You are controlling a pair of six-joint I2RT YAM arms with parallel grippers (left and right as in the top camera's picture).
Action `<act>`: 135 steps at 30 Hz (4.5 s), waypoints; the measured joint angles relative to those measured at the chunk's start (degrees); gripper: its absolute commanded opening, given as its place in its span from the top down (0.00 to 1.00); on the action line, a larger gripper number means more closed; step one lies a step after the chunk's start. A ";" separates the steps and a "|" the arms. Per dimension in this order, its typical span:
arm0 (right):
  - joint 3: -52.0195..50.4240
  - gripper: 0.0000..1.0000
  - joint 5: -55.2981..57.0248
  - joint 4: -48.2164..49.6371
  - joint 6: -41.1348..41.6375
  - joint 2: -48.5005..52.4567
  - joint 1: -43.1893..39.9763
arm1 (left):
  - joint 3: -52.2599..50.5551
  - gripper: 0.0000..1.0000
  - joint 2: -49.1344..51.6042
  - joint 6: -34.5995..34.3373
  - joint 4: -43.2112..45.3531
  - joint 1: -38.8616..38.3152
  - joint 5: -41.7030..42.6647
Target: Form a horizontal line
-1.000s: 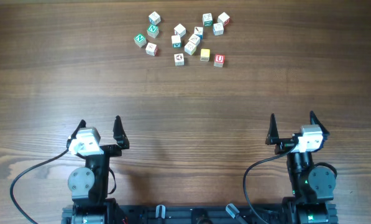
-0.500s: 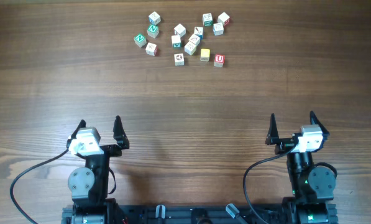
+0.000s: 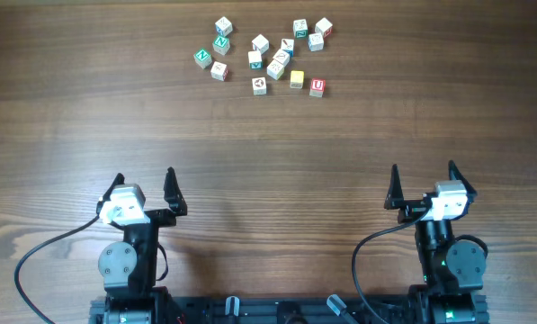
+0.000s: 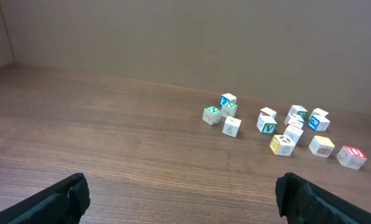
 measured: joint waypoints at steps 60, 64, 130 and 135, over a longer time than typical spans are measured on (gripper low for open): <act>0.00 0.00 0.00 0.00 0.00 0.00 0.00 | 19.17 0.00 2.38 -1.53 -21.16 0.00 8.90; 0.00 0.00 0.00 -0.02 0.00 0.00 0.00 | 23.56 0.00 8.24 -1.75 -23.32 0.00 8.92; 0.00 0.00 0.00 -0.02 0.00 0.02 0.00 | 76.91 0.03 88.39 -3.43 -32.63 -10.03 9.46; 0.00 0.00 0.00 -0.02 0.00 0.02 0.00 | 77.05 0.02 93.39 -0.68 -27.50 -11.26 6.14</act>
